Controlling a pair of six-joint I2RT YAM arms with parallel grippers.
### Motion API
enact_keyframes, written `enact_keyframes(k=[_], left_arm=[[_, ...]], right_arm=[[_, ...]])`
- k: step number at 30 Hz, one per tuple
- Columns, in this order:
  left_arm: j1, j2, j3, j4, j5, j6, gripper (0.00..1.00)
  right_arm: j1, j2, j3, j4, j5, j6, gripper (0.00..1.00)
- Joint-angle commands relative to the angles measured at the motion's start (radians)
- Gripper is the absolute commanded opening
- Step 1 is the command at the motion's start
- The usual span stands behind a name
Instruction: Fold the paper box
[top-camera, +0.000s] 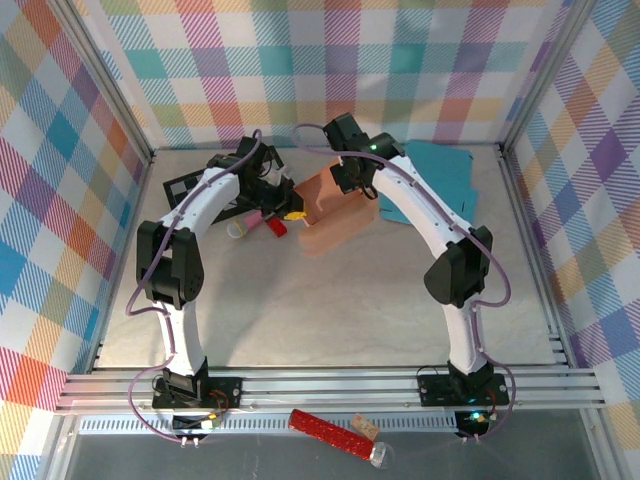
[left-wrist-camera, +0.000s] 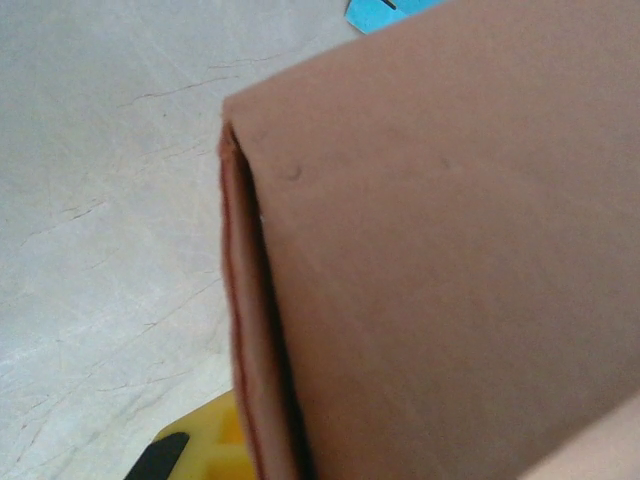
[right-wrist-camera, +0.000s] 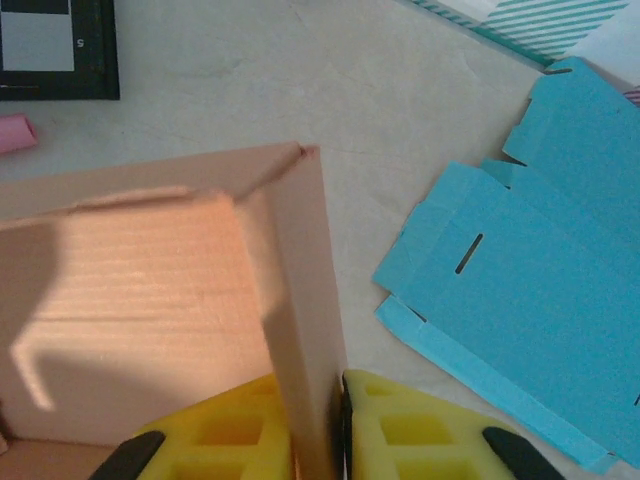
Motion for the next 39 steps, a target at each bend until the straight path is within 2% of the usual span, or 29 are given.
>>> enact_keyframes(k=[1, 4, 10, 14, 18, 23, 28, 34, 39], left_arm=[[-0.018, 0.001, 0.039, 0.006, 0.058, 0.017, 0.0], [-0.023, 0.002, 0.041, 0.001, 0.055, 0.018, 0.0], [-0.038, 0.004, 0.044, -0.007, 0.023, 0.001, 0.0], [-0.061, -0.001, 0.047, -0.006, -0.055, -0.055, 0.0], [-0.075, -0.018, 0.033, 0.01, -0.128, -0.122, 0.0], [-0.075, -0.024, 0.03, -0.012, -0.182, -0.141, 0.0], [-0.076, -0.025, 0.018, -0.039, -0.218, -0.133, 0.0], [-0.076, -0.032, 0.015, -0.036, -0.228, -0.131, 0.0], [-0.076, -0.03, 0.018, -0.038, -0.229, -0.131, 0.0]], right_arm=[[0.006, 0.041, 0.044, -0.021, 0.004, 0.011, 0.21], [0.006, 0.053, 0.052, -0.021, 0.028, 0.018, 0.2], [0.014, 0.066, 0.053, -0.035, 0.17, 0.051, 0.0], [0.039, 0.077, 0.041, -0.055, 0.309, 0.09, 0.0], [0.06, 0.066, 0.001, -0.045, 0.329, 0.1, 0.0], [0.065, 0.037, -0.044, -0.046, 0.268, 0.114, 0.0], [0.06, 0.023, -0.083, -0.058, 0.168, 0.116, 0.1], [0.059, -0.004, -0.138, -0.049, 0.137, 0.125, 0.17], [0.059, 0.002, -0.143, -0.077, 0.156, 0.128, 0.18]])
